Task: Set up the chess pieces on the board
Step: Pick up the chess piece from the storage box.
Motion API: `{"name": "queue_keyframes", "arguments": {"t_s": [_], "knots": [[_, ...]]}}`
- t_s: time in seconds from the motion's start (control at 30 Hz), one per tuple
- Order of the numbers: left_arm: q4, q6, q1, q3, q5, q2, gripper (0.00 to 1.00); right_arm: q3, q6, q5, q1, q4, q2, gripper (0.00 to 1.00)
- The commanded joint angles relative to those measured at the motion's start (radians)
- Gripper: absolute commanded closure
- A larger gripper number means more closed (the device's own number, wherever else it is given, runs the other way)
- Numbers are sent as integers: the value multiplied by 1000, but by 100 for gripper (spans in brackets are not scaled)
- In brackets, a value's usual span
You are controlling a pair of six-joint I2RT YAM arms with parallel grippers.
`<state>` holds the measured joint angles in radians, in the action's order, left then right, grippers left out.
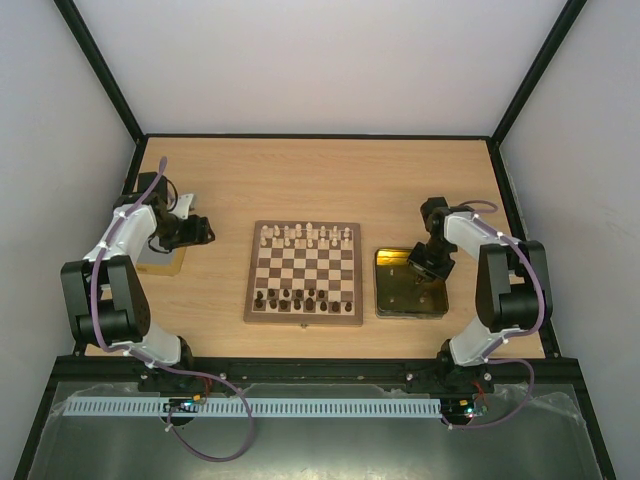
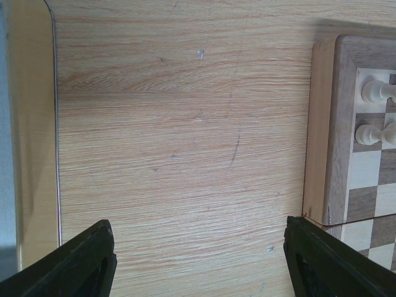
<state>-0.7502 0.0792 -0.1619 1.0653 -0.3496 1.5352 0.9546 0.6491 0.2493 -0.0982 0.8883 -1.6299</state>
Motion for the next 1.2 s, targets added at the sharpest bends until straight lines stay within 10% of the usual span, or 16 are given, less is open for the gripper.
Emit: {"name": "queue_keyframes", "arguments": {"t_s": [0.0, 0.5, 1.17], "knots": [[-14, 8, 4, 22, 3, 10, 26, 7, -9, -23, 5, -9, -9, 92], [-16, 8, 18, 25, 4, 13, 26, 14, 4, -68, -72, 75, 122, 98], [-6, 2, 22, 10, 23, -28, 26, 304, 141, -14, -664, 110, -78, 98]]}}
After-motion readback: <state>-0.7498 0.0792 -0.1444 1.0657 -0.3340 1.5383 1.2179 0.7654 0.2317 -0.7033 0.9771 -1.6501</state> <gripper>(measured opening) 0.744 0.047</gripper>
